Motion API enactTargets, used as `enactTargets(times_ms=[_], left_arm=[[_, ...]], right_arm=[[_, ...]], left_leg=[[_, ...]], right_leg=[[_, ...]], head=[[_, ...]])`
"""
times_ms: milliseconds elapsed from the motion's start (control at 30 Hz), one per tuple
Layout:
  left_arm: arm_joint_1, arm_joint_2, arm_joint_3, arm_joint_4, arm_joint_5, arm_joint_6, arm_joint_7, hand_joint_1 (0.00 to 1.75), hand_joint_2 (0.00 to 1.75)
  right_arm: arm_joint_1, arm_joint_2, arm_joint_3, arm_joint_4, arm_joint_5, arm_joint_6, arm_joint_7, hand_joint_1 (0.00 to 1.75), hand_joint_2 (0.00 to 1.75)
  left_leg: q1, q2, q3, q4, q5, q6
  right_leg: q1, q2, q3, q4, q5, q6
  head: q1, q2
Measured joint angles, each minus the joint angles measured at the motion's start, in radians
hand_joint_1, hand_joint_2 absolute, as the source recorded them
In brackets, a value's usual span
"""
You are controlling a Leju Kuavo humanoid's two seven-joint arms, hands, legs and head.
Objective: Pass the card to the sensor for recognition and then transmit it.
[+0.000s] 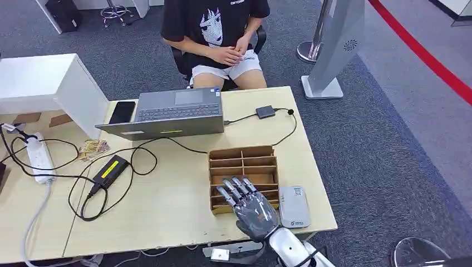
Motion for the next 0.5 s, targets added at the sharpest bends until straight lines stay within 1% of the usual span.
enactTargets(times_ms=[200, 233, 267, 300, 333, 367, 500], left_arm=[[0.000, 0.000, 0.000, 0.000, 0.000, 0.000, 0.000, 0.00, 1.75], [0.000, 0.000, 0.000, 0.000, 0.000, 0.000, 0.000, 0.00, 1.75], [0.000, 0.000, 0.000, 0.000, 0.000, 0.000, 0.000, 0.00, 1.75], [0.000, 0.000, 0.000, 0.000, 0.000, 0.000, 0.000, 0.00, 1.75], [0.000, 0.000, 0.000, 0.000, 0.000, 0.000, 0.000, 0.00, 1.75], [0.000, 0.000, 0.000, 0.000, 0.000, 0.000, 0.000, 0.00, 1.75], [0.000, 0.000, 0.000, 0.000, 0.000, 0.000, 0.000, 0.00, 1.75]], right_arm=[[0.000, 0.004, -0.013, 0.002, -0.003, 0.001, 0.000, 0.00, 1.75], [0.000, 0.004, -0.016, 0.002, -0.003, 0.002, 0.000, 0.16, 1.75], [0.000, 0.005, -0.019, 0.002, -0.002, 0.002, 0.000, 1.33, 1.75], [0.000, 0.005, -0.021, 0.002, -0.002, 0.002, 0.000, 1.47, 1.75], [0.000, 0.005, -0.023, 0.002, -0.002, 0.003, 0.000, 1.54, 1.75], [0.000, 0.005, -0.023, 0.002, -0.002, 0.003, 0.000, 1.66, 1.75], [0.000, 0.005, -0.025, 0.001, -0.002, 0.003, 0.000, 1.66, 1.75]], left_leg=[[0.000, 0.000, 0.000, 0.000, 0.000, 0.000], [0.000, 0.000, 0.000, 0.000, 0.000, 0.000], [0.000, 0.000, 0.000, 0.000, 0.000, 0.000], [0.000, 0.000, 0.000, 0.000, 0.000, 0.000], [0.000, 0.000, 0.000, 0.000, 0.000, 0.000], [0.000, 0.000, 0.000, 0.000, 0.000, 0.000], [0.000, 0.000, 0.000, 0.000, 0.000, 0.000]], right_leg=[[0.000, 0.000, 0.000, 0.000, 0.000, 0.000], [0.000, 0.000, 0.000, 0.000, 0.000, 0.000], [0.000, 0.000, 0.000, 0.000, 0.000, 0.000], [0.000, 0.000, 0.000, 0.000, 0.000, 0.000], [0.000, 0.000, 0.000, 0.000, 0.000, 0.000], [0.000, 0.000, 0.000, 0.000, 0.000, 0.000], [0.000, 0.000, 0.000, 0.000, 0.000, 0.000]], head=[[0.000, 0.000], [0.000, 0.000], [0.000, 0.000], [0.000, 0.000], [0.000, 0.000], [0.000, 0.000], [0.000, 0.000]])
